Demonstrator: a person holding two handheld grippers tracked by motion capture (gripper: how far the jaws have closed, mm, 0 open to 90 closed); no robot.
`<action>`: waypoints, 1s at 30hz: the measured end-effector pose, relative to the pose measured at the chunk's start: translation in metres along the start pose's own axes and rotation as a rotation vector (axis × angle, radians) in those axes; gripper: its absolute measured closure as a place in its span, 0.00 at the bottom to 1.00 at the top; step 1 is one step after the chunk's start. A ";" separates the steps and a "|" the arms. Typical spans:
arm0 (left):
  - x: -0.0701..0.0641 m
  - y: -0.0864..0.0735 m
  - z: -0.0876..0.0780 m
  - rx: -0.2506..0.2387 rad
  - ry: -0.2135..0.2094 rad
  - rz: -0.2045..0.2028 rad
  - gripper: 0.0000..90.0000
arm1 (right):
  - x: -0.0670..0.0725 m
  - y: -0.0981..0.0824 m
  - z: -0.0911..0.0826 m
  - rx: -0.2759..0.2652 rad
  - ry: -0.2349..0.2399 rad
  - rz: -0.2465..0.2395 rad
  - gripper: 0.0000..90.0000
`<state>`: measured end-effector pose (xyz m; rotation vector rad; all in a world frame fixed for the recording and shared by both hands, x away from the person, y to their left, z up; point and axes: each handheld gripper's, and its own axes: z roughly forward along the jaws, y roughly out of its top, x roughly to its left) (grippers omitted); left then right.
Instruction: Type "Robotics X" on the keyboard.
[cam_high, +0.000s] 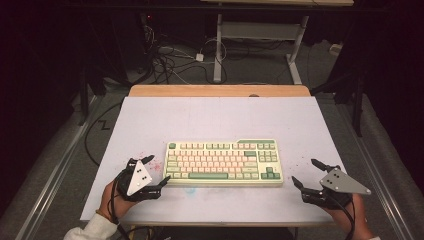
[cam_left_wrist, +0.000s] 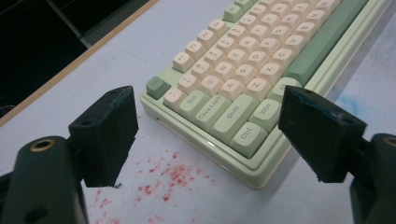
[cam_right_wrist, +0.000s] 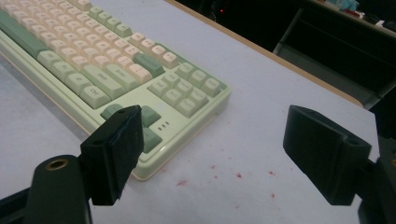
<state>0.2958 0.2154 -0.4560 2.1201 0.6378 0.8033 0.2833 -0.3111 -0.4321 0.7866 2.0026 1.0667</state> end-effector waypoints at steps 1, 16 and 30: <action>0.000 -0.001 0.000 0.002 0.001 -0.002 0.22 | 0.000 -0.002 -0.001 -0.003 -0.002 0.000 0.23; -0.003 -0.016 -0.001 0.040 -0.009 -0.021 0.22 | -0.001 -0.022 -0.005 0.014 -0.012 0.039 0.22; -0.007 -0.018 0.000 0.042 -0.039 -0.016 0.22 | 0.005 -0.023 -0.005 0.015 -0.001 0.018 0.21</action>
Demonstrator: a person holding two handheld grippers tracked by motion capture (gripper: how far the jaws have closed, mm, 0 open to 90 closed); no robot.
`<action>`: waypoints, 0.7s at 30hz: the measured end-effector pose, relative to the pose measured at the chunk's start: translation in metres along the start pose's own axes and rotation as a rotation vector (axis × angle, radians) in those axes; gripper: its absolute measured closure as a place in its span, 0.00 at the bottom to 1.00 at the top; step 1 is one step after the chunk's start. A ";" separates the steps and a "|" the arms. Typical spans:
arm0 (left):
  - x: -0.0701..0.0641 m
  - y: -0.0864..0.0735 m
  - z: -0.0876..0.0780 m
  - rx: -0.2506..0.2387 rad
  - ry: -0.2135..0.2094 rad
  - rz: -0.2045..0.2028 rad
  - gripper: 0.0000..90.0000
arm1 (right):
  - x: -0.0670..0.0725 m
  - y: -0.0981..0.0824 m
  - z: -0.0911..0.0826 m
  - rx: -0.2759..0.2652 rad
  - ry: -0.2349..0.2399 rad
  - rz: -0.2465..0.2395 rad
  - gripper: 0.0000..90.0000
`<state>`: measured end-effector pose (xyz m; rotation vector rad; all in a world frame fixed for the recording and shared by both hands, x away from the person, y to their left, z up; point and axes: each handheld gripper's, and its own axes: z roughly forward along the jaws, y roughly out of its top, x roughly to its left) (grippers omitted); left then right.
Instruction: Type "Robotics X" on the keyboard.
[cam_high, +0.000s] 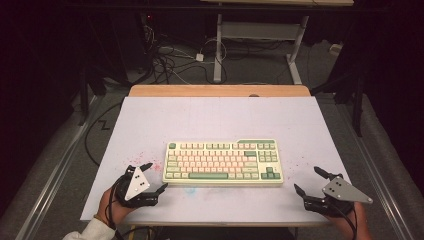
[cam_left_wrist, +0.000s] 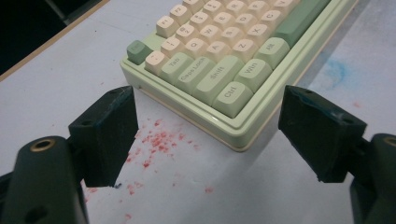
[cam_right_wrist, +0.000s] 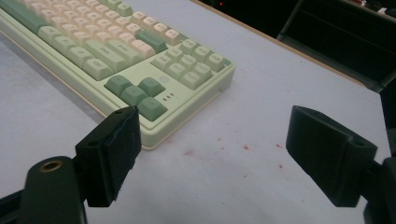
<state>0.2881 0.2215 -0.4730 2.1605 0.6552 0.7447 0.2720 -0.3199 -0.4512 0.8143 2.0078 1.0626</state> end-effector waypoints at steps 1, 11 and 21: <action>0.000 0.000 -0.001 -0.003 -0.003 0.001 0.22 | 0.001 0.001 -0.001 -0.004 0.002 0.000 0.21; 0.000 0.000 -0.002 -0.008 -0.004 0.001 0.16 | 0.003 0.003 0.000 -0.007 0.004 -0.017 0.21; 0.000 0.000 -0.003 -0.002 0.000 0.000 0.16 | 0.003 0.005 0.000 -0.013 0.004 -0.015 0.21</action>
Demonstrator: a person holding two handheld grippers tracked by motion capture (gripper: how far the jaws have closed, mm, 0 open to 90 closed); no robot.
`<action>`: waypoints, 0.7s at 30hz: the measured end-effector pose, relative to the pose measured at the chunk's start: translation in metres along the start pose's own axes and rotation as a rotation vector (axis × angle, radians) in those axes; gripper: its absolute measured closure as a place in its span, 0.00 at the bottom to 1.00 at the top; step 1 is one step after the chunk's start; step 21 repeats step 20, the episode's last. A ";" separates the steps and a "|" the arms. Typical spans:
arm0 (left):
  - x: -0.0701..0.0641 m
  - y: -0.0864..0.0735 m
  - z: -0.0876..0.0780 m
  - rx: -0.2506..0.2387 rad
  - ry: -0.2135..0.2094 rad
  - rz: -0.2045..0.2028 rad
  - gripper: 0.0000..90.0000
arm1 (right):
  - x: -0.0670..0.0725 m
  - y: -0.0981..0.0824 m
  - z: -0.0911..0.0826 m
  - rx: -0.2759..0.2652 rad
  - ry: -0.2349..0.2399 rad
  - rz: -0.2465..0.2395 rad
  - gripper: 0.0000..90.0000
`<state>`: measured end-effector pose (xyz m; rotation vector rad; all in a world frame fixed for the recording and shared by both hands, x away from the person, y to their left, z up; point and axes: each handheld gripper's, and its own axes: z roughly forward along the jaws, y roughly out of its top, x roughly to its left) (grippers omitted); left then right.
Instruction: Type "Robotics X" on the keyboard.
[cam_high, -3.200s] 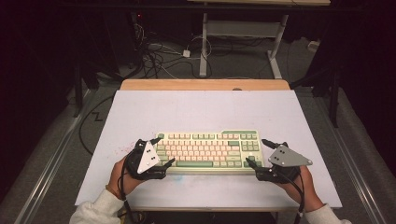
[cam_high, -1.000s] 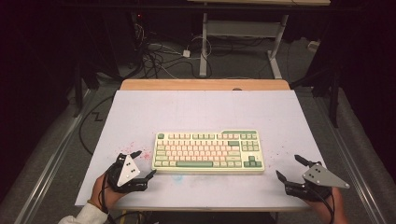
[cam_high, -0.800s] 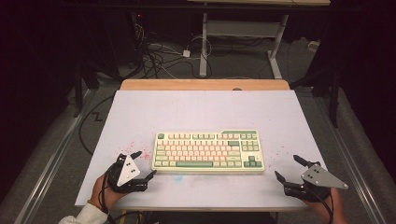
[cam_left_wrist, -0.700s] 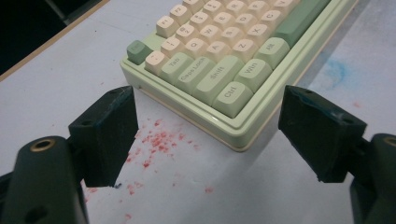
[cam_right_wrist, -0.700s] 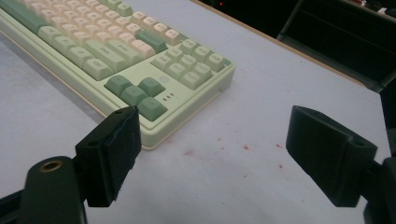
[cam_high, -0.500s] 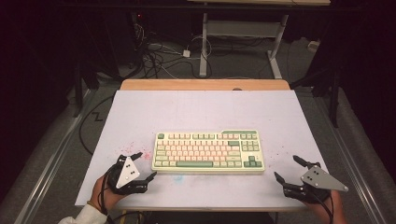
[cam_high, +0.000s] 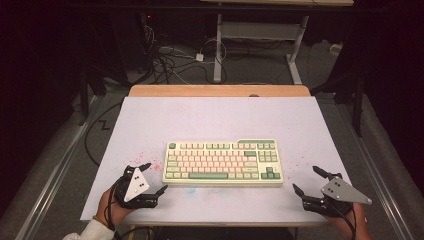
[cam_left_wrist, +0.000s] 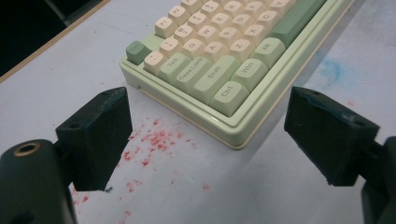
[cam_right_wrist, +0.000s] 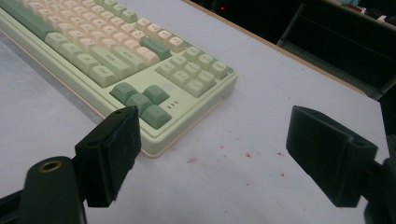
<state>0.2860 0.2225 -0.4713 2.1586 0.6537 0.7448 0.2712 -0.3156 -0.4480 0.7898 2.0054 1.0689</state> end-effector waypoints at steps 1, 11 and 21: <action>0.000 0.000 0.000 -0.001 0.000 0.000 0.16 | 0.000 0.000 0.000 0.000 0.002 -0.001 0.21; 0.001 0.001 0.002 0.001 0.002 -0.002 0.16 | 0.001 -0.001 0.001 0.007 0.002 -0.005 0.21; 0.002 0.003 0.004 0.000 0.008 -0.006 0.16 | -0.005 -0.002 -0.001 0.004 -0.008 0.002 0.21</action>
